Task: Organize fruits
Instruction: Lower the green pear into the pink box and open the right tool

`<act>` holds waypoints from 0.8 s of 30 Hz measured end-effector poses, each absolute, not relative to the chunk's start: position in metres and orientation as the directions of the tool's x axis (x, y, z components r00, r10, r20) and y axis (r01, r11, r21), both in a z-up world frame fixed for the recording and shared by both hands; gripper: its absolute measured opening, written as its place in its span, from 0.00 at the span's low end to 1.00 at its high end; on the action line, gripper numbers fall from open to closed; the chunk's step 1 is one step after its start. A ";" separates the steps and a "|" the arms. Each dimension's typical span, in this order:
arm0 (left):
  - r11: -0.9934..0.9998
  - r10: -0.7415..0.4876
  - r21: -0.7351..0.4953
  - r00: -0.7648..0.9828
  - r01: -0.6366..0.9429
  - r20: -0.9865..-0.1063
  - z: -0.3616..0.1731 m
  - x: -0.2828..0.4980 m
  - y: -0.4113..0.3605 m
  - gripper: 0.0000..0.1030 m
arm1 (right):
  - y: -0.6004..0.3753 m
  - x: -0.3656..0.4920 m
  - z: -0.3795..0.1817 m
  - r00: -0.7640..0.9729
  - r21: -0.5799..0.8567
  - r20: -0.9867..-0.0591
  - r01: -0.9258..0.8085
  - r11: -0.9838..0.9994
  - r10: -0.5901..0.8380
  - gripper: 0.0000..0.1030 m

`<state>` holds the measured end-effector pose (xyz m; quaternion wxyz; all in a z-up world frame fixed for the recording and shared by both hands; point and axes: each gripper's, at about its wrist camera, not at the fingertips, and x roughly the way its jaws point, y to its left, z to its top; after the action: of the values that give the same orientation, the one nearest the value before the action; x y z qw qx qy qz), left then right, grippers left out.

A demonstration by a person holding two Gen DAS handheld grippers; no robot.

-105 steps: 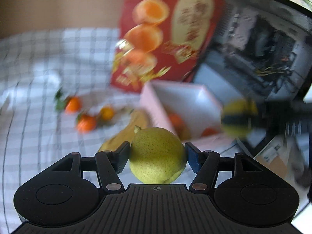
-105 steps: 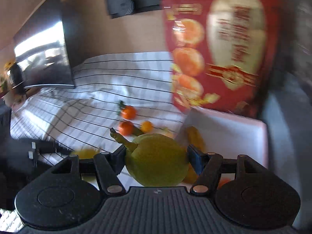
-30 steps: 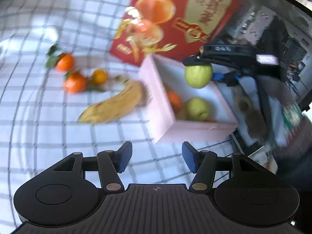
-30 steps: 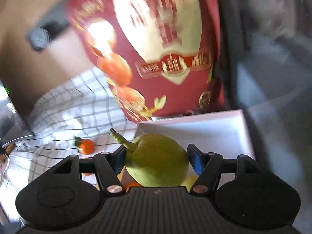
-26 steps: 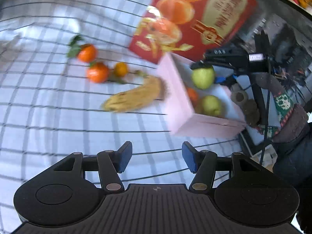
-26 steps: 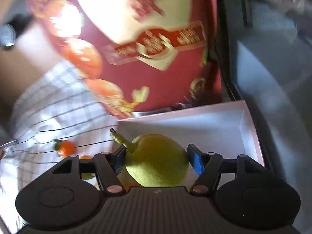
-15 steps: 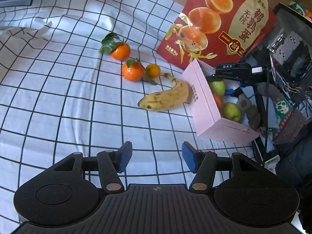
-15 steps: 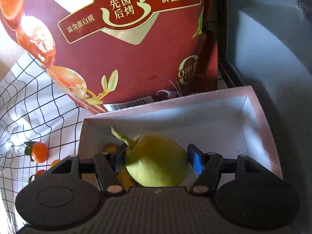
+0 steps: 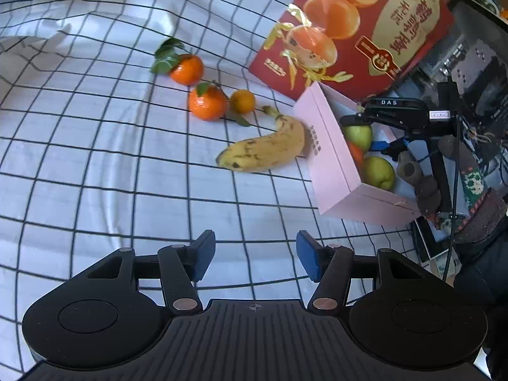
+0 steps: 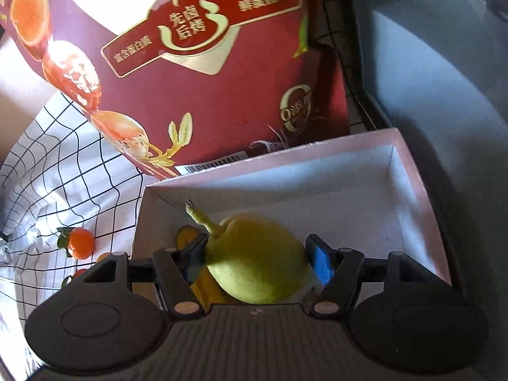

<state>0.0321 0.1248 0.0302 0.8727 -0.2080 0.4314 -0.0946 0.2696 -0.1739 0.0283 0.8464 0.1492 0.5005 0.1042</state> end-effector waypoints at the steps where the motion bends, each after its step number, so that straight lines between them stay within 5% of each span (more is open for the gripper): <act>1: 0.896 -0.348 -0.444 0.607 -0.008 -0.714 0.030 0.034 0.122 0.60 | -0.176 0.269 0.029 0.475 0.368 -0.814 -0.023 0.930 0.334 0.65; 15: 0.909 -0.359 -0.414 0.593 0.047 -0.721 0.033 0.049 0.107 0.60 | -0.161 0.252 0.079 0.614 0.290 -0.707 -0.200 0.936 0.351 0.66; 24: 0.960 -0.279 -0.196 0.643 0.200 -0.713 0.055 0.087 0.097 0.57 | -0.158 0.180 0.103 0.689 0.171 -0.649 -0.281 0.944 0.323 0.66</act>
<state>0.0870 0.0973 0.0548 0.9050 -0.0495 0.4014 -0.1322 0.1801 -0.1581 0.1034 0.9184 0.0289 0.3587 0.1643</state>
